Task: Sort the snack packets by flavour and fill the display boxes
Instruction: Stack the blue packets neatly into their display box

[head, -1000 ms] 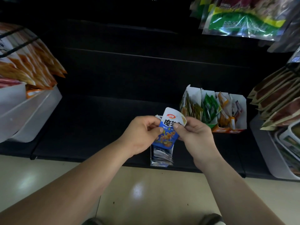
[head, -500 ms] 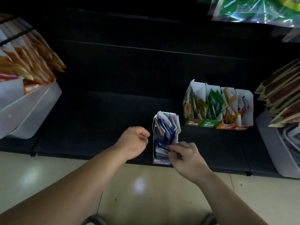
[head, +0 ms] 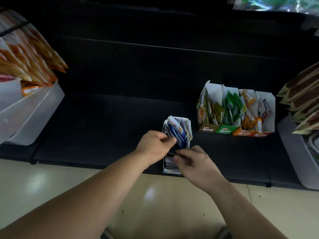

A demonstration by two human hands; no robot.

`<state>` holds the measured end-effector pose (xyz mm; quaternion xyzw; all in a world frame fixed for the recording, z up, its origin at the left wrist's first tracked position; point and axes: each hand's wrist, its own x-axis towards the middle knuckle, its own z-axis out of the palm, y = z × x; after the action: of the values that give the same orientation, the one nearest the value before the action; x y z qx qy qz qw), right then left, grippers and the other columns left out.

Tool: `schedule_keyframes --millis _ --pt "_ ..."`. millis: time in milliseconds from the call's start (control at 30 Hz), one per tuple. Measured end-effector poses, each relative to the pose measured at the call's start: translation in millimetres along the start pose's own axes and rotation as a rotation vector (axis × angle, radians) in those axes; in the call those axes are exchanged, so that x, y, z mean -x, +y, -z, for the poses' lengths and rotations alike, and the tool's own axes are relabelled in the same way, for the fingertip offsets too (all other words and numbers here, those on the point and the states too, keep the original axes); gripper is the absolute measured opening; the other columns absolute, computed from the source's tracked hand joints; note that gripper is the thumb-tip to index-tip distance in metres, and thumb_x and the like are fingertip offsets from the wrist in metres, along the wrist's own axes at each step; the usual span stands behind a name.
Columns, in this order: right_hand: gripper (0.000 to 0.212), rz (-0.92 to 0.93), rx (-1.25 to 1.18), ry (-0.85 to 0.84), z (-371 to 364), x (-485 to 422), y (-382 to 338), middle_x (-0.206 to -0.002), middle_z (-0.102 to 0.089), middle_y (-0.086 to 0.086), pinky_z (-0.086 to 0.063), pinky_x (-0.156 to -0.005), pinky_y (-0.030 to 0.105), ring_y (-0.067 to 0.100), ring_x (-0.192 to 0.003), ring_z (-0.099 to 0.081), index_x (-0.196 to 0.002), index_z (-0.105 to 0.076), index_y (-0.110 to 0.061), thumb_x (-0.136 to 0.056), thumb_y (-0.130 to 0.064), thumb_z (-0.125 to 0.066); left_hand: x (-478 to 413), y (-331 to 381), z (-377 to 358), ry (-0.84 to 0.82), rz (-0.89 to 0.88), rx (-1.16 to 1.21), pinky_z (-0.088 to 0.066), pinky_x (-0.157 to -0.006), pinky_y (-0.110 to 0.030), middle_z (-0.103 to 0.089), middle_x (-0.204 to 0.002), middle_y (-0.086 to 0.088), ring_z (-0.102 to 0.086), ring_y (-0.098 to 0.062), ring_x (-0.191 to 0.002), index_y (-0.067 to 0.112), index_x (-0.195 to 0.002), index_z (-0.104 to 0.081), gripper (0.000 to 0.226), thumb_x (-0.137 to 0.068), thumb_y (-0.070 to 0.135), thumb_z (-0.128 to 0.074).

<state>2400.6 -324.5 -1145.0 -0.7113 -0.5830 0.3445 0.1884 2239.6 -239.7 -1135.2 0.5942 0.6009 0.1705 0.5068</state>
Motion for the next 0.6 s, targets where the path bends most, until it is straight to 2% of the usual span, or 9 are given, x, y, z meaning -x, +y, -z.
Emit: schedule_keyframes --millis 67,133,200,300,333,400,467,533,600 --pt "0.033 0.013 -0.047 0.055 3.0 -0.8 -1.7 -0.107 -0.054 -0.015 -0.055 -0.091 0.039 0.008 -0.099 -0.061 -0.129 -0.069 -0.037 -0.096 -0.038 -0.065 -1.1 2.1 0.7 -0.003 0.034 0.066 -0.051 -0.064 -0.024 -0.066 -0.062 0.011 -0.059 -0.002 -0.060 0.018 -0.075 -0.077 0.027 -0.097 0.032 -0.068" --pt "0.038 0.004 -0.092 0.077 6.1 -2.4 -3.8 -0.109 -0.058 -0.014 -0.056 -0.091 0.036 0.006 -0.098 -0.062 -0.134 -0.067 -0.038 -0.096 -0.032 -0.067 0.6 5.0 5.0 -0.021 0.030 0.092 -0.052 -0.064 -0.018 -0.071 -0.072 0.005 -0.060 0.000 -0.062 0.017 -0.078 -0.077 0.024 -0.098 0.024 -0.066" --pt "0.042 -0.037 -0.160 0.087 8.8 -4.0 -7.0 -0.109 -0.062 -0.011 -0.056 -0.092 0.034 0.007 -0.098 -0.063 -0.136 -0.064 -0.037 -0.096 -0.027 -0.069 3.6 7.7 12.0 -0.034 -0.008 0.063 -0.051 -0.067 -0.016 -0.074 -0.079 0.006 -0.061 -0.001 -0.067 0.019 -0.082 -0.077 0.023 -0.100 0.023 -0.064" --pt "0.044 -0.069 -0.210 0.071 11.1 -5.5 -13.2 -0.106 -0.065 -0.010 -0.058 -0.091 0.033 0.007 -0.096 -0.064 -0.137 -0.063 -0.036 -0.095 -0.025 -0.071 8.0 15.3 27.5 -0.004 -0.044 0.062 -0.051 -0.068 -0.017 -0.072 -0.079 0.010 -0.063 -0.001 -0.074 0.024 -0.088 -0.076 0.019 -0.102 0.026 -0.063" --pt "0.044 -0.069 -0.225 0.080 11.3 -5.5 -15.7 -0.103 -0.066 -0.011 -0.058 -0.088 0.028 0.006 -0.095 -0.065 -0.136 -0.063 -0.035 -0.094 -0.024 -0.073 10.0 19.0 33.0 -0.006 -0.041 0.106 -0.055 -0.070 -0.020 -0.073 -0.081 0.011 -0.066 -0.001 -0.078 0.025 -0.089 -0.076 0.020 -0.102 0.026 -0.062" --pt "0.045 -0.066 -0.277 0.116 11.3 -4.3 -22.3 -0.098 -0.068 -0.011 -0.054 -0.080 0.016 0.004 -0.092 -0.066 -0.132 -0.065 -0.035 -0.090 -0.025 -0.078 12.3 24.7 41.3 -0.055 -0.014 0.296 -0.063 -0.086 -0.036 -0.078 -0.095 0.004 -0.074 -0.009 -0.094 0.019 -0.092 -0.075 0.021 -0.104 0.021 -0.058" --pt "0.047 -0.050 -0.296 0.165 9.0 -2.8 -27.1 -0.099 -0.067 -0.010 -0.051 -0.079 0.014 0.005 -0.092 -0.066 -0.127 -0.066 -0.037 -0.084 -0.030 -0.085 17.0 28.8 46.5 -0.107 0.029 0.489 -0.061 -0.094 -0.047 -0.079 -0.105 -0.007 -0.077 -0.020 -0.100 0.009 -0.102 -0.073 0.019 -0.105 0.015 -0.055" --pt "0.043 -0.034 -0.337 0.196 6.7 -1.6 -32.0 -0.099 -0.069 -0.009 -0.051 -0.079 0.015 0.006 -0.091 -0.067 -0.119 -0.067 -0.041 -0.081 -0.032 -0.087 20.9 30.3 47.9 -0.134 0.055 0.587 -0.059 -0.097 -0.049 -0.078 -0.107 -0.014 -0.077 -0.027 -0.099 0.002 -0.106 -0.072 0.019 -0.104 0.011 -0.055" --pt "0.027 -0.005 -0.429 0.214 6.6 -1.3 -35.9 -0.092 -0.074 -0.009 -0.054 -0.077 0.018 0.006 -0.086 -0.070 -0.105 -0.070 -0.041 -0.087 -0.026 -0.082 25.3 33.4 48.0 -0.193 0.053 0.630 -0.059 -0.098 -0.048 -0.078 -0.106 -0.018 -0.077 -0.031 -0.100 -0.001 -0.106 -0.072 0.018 -0.102 0.006 -0.056"
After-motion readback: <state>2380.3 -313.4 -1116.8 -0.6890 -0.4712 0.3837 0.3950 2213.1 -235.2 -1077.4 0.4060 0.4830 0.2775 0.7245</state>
